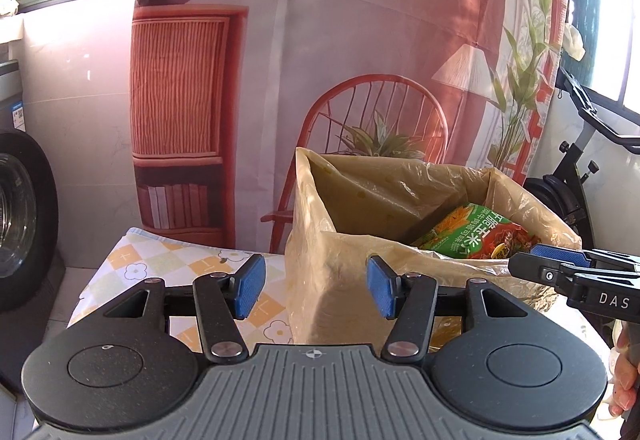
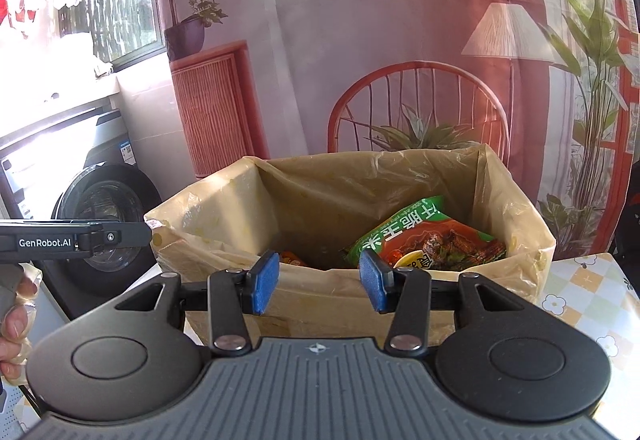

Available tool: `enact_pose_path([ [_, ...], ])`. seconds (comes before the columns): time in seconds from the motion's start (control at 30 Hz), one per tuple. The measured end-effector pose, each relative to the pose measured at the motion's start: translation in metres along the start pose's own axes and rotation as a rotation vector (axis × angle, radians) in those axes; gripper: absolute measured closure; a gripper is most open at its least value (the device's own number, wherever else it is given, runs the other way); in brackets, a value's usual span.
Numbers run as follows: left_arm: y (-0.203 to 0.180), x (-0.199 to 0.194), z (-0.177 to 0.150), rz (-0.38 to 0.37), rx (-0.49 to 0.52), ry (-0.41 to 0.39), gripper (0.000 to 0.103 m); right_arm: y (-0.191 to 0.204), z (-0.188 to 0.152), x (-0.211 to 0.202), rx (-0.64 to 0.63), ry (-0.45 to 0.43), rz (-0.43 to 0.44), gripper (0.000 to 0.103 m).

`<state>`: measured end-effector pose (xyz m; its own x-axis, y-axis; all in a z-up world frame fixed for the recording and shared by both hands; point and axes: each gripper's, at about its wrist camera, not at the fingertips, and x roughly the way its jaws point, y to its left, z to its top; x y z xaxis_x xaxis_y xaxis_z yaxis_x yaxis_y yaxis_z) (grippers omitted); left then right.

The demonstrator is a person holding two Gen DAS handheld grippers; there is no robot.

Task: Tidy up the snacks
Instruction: 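Withdraw both open grippers from the box toward the remaining snacks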

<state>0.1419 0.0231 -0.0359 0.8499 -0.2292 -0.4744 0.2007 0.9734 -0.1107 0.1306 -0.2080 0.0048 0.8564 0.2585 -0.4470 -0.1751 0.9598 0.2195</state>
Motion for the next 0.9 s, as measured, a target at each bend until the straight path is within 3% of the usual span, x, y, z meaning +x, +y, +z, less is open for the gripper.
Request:
enact_pose_path([
  [0.47, 0.018, -0.012, -0.039, 0.029, -0.059, 0.077, 0.044, 0.014, -0.034, -0.016, 0.001, 0.069, 0.031, 0.055],
  [0.9, 0.026, 0.006, -0.069, 0.055, -0.084, 0.148, 0.044, 0.031, -0.072, 0.009, -0.056, 0.204, 0.126, 0.055],
])
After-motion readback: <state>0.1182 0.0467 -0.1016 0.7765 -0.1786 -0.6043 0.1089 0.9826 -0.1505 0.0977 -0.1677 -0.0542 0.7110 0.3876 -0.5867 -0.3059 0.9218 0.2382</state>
